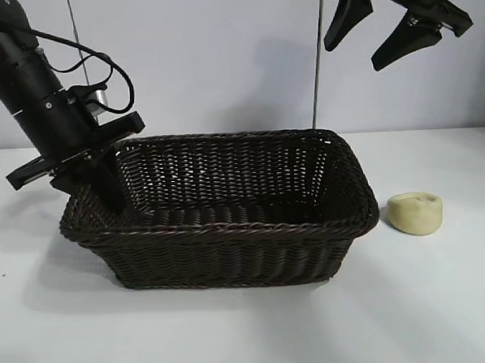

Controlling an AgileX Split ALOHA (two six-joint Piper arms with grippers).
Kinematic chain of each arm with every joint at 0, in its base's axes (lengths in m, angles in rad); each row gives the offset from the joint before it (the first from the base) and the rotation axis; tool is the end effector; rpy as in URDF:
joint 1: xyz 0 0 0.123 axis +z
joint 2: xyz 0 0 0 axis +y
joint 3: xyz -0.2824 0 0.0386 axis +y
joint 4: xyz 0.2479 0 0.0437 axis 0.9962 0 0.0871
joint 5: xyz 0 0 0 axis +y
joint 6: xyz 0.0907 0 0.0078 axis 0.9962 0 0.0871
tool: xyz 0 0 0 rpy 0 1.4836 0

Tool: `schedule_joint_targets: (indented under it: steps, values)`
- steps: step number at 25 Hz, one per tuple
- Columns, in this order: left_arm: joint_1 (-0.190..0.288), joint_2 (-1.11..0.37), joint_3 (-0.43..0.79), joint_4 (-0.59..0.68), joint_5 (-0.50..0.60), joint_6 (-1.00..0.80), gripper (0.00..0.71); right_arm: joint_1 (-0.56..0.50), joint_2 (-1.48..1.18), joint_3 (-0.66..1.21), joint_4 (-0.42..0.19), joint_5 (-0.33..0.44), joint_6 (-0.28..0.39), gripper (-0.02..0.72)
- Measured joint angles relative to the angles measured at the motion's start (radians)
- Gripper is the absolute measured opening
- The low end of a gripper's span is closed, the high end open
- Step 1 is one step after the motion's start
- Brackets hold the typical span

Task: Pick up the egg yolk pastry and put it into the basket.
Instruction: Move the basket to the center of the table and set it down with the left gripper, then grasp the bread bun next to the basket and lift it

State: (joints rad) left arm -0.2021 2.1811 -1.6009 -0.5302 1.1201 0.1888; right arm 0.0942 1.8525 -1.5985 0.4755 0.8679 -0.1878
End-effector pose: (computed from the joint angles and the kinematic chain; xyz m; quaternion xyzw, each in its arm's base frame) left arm 0.4091 -0.1262 0.1519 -0.0706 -0.9696 0.2332 0.0220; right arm 0.4093 0.0707 0.2928 -0.0335 0.9418 0.2013 0.2671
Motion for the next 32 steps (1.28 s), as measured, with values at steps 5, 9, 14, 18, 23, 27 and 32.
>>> schedule_joint_targets:
  steps: [5,9,14,18,23,27,32]
  values:
    - [0.0,-0.053,0.0,0.033,0.003,0.0,0.528,0.0,0.0,0.0,0.0,0.0,0.0,0.496]
    - [0.0,-0.132,-0.001,0.052,0.011,0.0,0.532,0.0,0.0,0.0,0.0,0.0,0.0,0.496]
    - [0.0,-0.226,-0.002,0.083,0.029,-0.008,0.532,0.0,0.0,0.0,0.0,0.0,0.0,0.496]
    - [0.0,-0.29,-0.002,0.083,0.034,-0.044,0.532,0.0,0.0,0.0,0.0,0.0,0.0,0.496]
    - [0.0,-0.358,-0.001,0.036,0.033,-0.088,0.532,0.0,0.0,0.0,0.0,0.0,0.0,0.496]
    - [0.0,-0.418,0.008,-0.009,0.011,-0.097,0.532,0.0,0.0,0.0,0.0,0.0,0.0,0.496]
    - [-0.024,-0.439,0.008,-0.059,-0.032,-0.115,0.532,0.0,0.0,0.0,0.0,0.0,0.0,0.496]
